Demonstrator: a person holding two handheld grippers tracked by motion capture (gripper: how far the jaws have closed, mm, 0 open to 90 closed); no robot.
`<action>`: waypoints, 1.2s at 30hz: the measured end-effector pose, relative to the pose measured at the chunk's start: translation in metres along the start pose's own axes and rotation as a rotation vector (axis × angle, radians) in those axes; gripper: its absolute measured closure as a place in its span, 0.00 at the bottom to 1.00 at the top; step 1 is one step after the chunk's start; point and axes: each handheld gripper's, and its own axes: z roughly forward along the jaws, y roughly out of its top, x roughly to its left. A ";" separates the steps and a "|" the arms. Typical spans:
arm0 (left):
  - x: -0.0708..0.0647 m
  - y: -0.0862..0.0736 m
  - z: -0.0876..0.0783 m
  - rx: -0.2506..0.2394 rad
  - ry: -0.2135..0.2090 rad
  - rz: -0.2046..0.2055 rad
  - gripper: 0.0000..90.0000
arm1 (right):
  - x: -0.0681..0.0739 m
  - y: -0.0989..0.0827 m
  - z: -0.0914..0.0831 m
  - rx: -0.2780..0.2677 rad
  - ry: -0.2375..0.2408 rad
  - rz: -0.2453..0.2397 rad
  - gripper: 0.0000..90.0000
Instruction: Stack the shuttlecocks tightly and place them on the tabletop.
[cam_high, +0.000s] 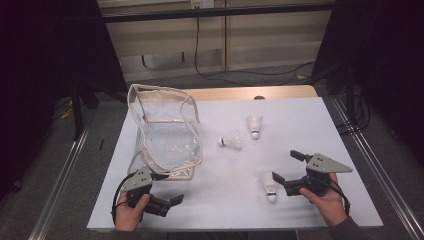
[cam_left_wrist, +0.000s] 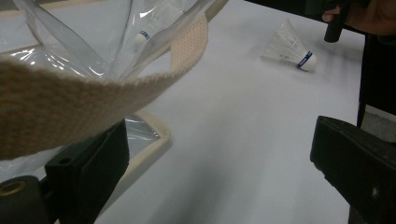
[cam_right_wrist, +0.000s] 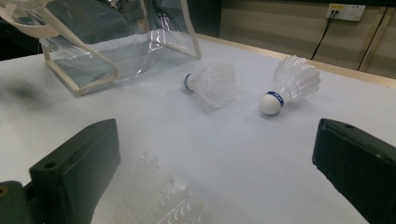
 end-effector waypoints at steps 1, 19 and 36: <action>0.000 0.000 0.000 -0.002 -0.001 0.000 0.05 | 0.000 0.000 0.001 0.004 0.001 0.000 0.00; 0.000 0.000 0.000 -0.002 0.002 0.002 0.05 | 0.003 0.001 0.007 0.045 0.078 0.019 0.14; -0.001 0.000 0.001 -0.006 0.000 -0.001 0.04 | 0.008 0.004 0.008 0.099 0.165 0.049 0.26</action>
